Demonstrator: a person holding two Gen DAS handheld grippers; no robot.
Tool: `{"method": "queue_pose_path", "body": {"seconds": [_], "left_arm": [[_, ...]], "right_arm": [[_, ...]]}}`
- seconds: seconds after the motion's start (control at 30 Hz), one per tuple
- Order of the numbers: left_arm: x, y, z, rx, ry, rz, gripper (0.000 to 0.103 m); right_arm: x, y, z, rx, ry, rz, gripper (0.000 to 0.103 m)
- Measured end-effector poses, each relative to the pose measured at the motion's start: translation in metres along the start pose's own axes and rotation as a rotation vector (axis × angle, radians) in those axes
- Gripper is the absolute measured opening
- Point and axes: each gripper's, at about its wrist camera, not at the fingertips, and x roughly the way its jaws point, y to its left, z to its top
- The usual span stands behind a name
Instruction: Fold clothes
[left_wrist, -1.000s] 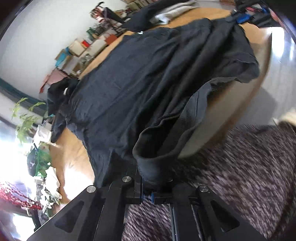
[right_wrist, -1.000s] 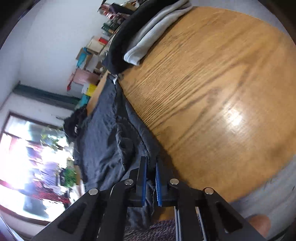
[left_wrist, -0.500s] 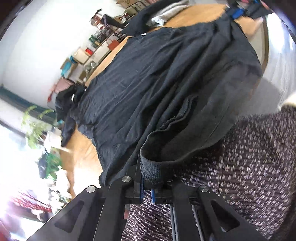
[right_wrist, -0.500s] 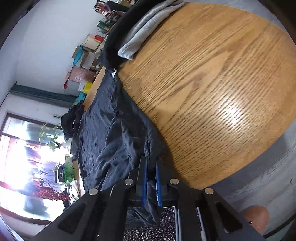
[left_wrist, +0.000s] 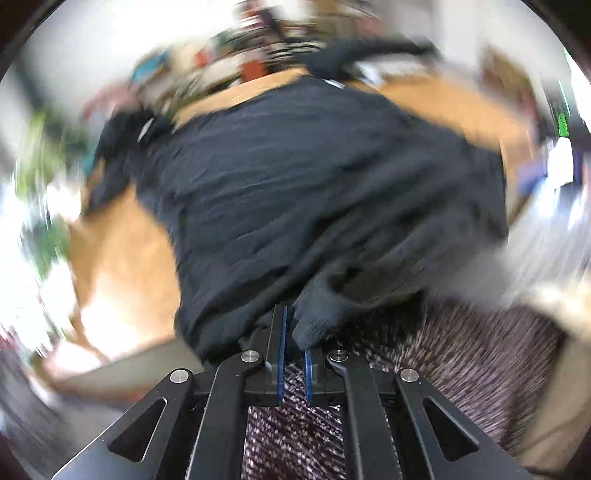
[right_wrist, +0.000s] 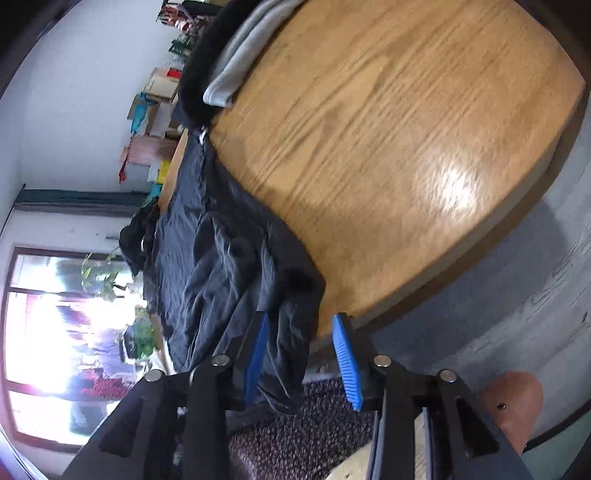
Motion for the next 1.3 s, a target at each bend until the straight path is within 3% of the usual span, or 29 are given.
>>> {"method": "queue_pose_path", "body": {"seconds": [0.03,0.1,0.17,0.23,0.33,0.43,0.63,0.77,1.0,1.13,1.3], "left_arm": [[-0.004,0.021,0.003,-0.129,-0.008,-0.061,0.017],[-0.009,0.048,-0.002,-0.329,-0.022,-0.191,0.043],[-0.014,0.070,-0.010,-0.503,-0.034,-0.318,0.057],[-0.015,0.072,-0.015,-0.554,-0.028,-0.440,0.062],[-0.015,0.068,-0.018,-0.553,-0.024,-0.513,0.064],[-0.008,0.088,-0.020,-0.662,-0.051,-0.496,0.065],[0.021,0.138,-0.038,-1.031,-0.044,-0.469,0.065],[0.030,0.145,-0.033,-1.128,-0.026,-0.444,0.065],[0.051,0.130,-0.013,-1.163,0.115,-0.270,0.065],[0.058,0.126,-0.011,-1.183,0.151,-0.274,0.065],[0.061,0.121,-0.010,-1.167,0.161,-0.274,0.061]], "right_arm": [[0.002,0.001,-0.003,-0.001,0.007,0.001,0.047],[0.008,0.003,-0.008,-0.015,0.037,0.003,0.047],[0.015,0.006,-0.011,-0.022,0.064,0.015,0.047],[0.020,0.008,-0.014,-0.027,0.084,0.017,0.047],[0.024,0.011,-0.014,-0.035,0.095,0.013,0.048],[0.022,0.012,-0.013,-0.037,0.090,0.012,0.049],[0.021,0.006,-0.014,-0.011,0.095,0.023,0.049],[0.011,0.010,-0.012,-0.029,0.074,0.033,0.049],[-0.024,0.025,0.007,-0.104,-0.120,-0.042,0.052],[-0.025,0.026,0.015,-0.130,-0.177,-0.108,0.056],[-0.008,0.026,0.025,-0.147,-0.148,-0.108,0.061]]}}
